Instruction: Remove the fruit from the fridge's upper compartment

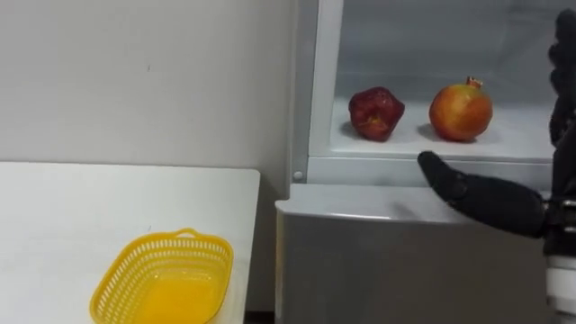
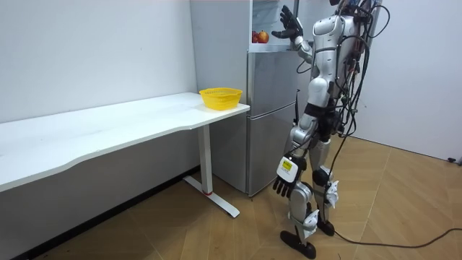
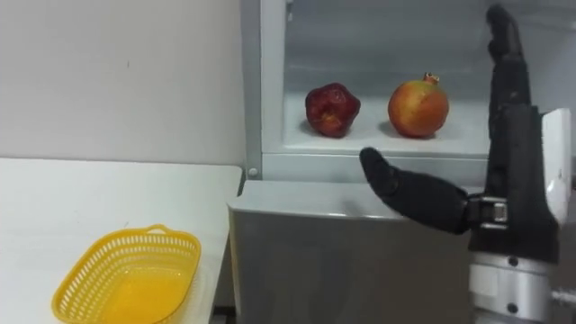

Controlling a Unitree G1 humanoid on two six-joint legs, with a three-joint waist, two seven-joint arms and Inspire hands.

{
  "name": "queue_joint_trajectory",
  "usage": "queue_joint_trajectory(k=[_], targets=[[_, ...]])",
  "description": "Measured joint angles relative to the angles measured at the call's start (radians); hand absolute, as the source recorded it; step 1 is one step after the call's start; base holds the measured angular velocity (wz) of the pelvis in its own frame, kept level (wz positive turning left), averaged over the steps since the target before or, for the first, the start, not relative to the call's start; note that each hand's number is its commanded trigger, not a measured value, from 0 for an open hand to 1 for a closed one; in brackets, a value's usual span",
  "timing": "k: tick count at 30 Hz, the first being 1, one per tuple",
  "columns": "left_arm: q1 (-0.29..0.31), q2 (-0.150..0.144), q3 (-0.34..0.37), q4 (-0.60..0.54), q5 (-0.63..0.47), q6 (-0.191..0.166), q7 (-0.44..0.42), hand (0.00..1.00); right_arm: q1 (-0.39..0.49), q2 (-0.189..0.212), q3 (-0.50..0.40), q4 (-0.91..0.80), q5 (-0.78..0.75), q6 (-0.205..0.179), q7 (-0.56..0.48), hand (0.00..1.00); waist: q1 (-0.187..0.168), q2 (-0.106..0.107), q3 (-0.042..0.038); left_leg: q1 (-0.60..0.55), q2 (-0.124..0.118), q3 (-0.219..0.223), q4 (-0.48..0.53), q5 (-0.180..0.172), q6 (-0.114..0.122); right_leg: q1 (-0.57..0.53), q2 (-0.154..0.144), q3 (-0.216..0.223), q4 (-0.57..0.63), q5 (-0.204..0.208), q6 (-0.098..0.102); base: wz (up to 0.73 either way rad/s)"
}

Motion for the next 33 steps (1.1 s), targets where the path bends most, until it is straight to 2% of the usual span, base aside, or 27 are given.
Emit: queue_joint_trajectory(k=[7,13,19,25,29,33], targets=[[-0.002,0.0,0.004,0.0,0.044,0.008,-0.03,0.0,-0.002,0.001,-0.005,0.009,0.004,0.012,0.044,0.0,0.002,-0.007,0.0029,-0.001,-0.001,-0.001,0.002,0.0,0.0,0.001,-0.002,-0.003,-0.001,0.0,0.0,0.0],[-0.002,0.0,0.004,0.0,0.047,0.021,-0.032,0.0,-0.05,0.0,-0.011,0.046,-0.001,0.038,0.064,0.0,0.001,-0.003,0.0041,-0.001,-0.001,-0.002,0.002,0.0,0.0,0.001,-0.002,-0.005,-0.001,0.0,0.0,0.0],[0.0,0.0,0.025,-0.008,0.086,0.024,-0.033,0.0,-0.057,0.0,-0.012,0.046,-0.019,0.046,0.095,0.0,0.006,0.0,0.0015,-0.003,-0.001,-0.002,0.001,0.0,0.0,-0.002,-0.002,-0.007,-0.001,0.0,0.0,0.0],[0.0,0.0,0.025,-0.007,0.085,0.024,-0.05,0.0,-0.097,-0.004,-0.011,0.052,-0.013,0.074,0.131,0.0,0.023,-0.004,-0.001,0.002,-0.001,0.0,0.001,0.0,0.0,-0.002,-0.002,-0.008,-0.001,0.0,0.0,-0.02],[0.0,0.003,0.024,-0.007,0.085,0.026,-0.05,0.0,-0.14,-0.038,-0.009,0.095,-0.004,0.084,0.139,0.0,0.033,-0.017,-0.0003,0.003,-0.001,-0.005,0.002,0.001,0.0,-0.001,-0.002,-0.011,-0.001,0.0,0.0,0.0],[0.0,0.003,0.025,-0.01,0.085,0.035,-0.06,0.0,-0.155,-0.04,-0.009,0.123,-0.004,0.091,0.141,0.0,0.044,-0.029,0.0049,0.0,-0.001,-0.011,0.008,0.002,-0.001,0.0,-0.002,-0.013,-0.001,0.0,0.0,0.0]])
